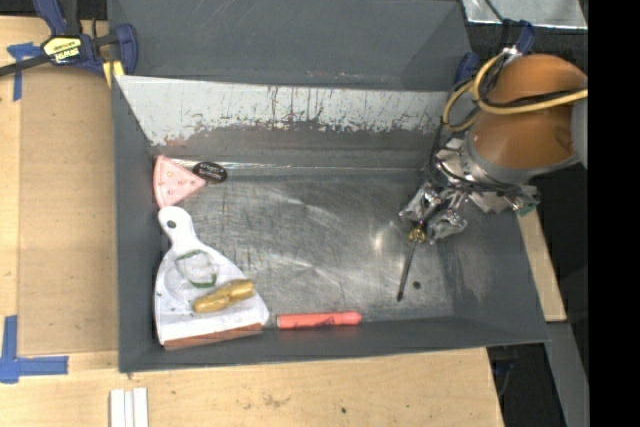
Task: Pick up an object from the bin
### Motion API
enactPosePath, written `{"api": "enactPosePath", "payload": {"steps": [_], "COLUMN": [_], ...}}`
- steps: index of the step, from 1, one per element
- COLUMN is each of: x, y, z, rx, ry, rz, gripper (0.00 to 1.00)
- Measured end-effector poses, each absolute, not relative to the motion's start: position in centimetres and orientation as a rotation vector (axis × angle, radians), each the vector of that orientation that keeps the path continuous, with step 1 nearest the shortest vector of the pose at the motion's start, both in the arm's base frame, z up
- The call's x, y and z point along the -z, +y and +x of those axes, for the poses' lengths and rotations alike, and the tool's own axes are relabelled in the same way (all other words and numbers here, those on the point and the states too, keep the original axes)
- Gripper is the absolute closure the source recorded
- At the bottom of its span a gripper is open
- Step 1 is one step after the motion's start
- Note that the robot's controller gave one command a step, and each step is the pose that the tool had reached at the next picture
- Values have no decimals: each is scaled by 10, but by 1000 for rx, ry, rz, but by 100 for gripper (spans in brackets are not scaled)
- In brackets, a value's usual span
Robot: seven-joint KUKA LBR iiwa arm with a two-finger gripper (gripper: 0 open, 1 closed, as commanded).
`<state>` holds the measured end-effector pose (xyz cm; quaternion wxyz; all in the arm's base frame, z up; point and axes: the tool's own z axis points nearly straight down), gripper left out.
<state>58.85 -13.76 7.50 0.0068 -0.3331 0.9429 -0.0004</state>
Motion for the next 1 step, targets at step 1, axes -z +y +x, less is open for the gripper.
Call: {"api": "enactPosePath", "payload": {"steps": [1], "x": [-126], "y": [-137], "z": [583], "rx": [-7], "ry": [2956], "rz": [-1069], "gripper": [100]}}
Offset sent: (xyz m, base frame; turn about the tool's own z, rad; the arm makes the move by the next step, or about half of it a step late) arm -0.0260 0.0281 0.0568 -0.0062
